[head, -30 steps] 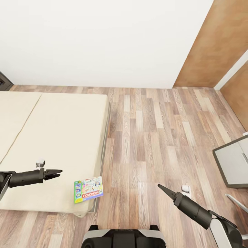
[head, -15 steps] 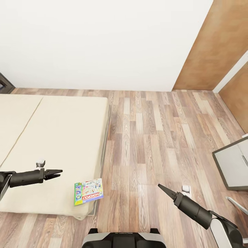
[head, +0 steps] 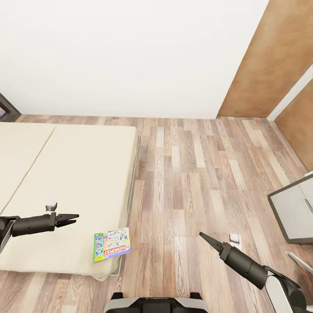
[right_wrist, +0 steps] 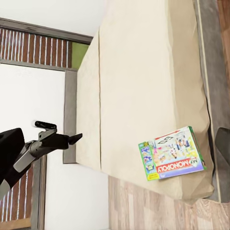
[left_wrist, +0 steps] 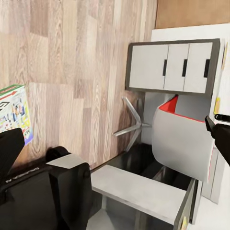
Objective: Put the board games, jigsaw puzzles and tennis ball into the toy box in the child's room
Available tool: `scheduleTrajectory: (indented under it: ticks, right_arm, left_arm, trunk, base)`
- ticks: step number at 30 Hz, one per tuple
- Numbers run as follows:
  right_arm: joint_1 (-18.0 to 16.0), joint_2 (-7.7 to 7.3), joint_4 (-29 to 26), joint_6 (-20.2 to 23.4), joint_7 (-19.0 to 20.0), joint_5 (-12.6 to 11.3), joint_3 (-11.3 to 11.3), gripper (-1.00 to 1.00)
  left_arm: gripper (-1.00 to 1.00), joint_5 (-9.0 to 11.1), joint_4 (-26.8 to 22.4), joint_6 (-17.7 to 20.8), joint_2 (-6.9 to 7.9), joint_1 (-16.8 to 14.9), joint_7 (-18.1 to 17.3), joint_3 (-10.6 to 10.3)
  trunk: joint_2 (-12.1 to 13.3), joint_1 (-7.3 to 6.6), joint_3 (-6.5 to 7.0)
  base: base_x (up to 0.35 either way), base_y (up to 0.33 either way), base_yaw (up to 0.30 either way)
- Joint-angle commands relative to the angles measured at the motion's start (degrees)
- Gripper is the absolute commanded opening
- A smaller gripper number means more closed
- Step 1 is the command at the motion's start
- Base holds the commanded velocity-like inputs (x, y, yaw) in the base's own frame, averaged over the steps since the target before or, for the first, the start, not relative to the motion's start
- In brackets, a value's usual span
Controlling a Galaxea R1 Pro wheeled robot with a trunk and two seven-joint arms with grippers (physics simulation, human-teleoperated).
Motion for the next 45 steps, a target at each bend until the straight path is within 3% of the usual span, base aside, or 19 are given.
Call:
scheduleTrajectory:
  ticks: [1,31,45]
  right_arm:
    - [-0.03,0.0,-0.01,0.33,0.06,-0.17,-0.04,1.0]
    - [0.06,0.0,-0.45,0.33,0.06,-0.1,-0.13,1.0]
    - [0.06,0.0,-0.53,0.33,0.06,-0.12,-0.13,1.0]
  left_arm:
    - [1.0,-0.61,-0.04,0.6,-0.04,-0.04,-0.45,0.24]
    - [1.0,-0.69,-0.04,0.6,-0.04,0.03,-0.45,0.24]
    - [1.0,-0.84,-0.04,0.6,-1.06,0.04,-0.45,0.24]
  trunk:
    - [-0.08,0.03,0.03]
    - [-0.08,0.03,2.84]
    - [-0.08,0.03,4.15]
  base:
    - [0.0,0.0,0.0]
    - [0.0,0.0,0.0]
    - [0.0,0.0,0.0]
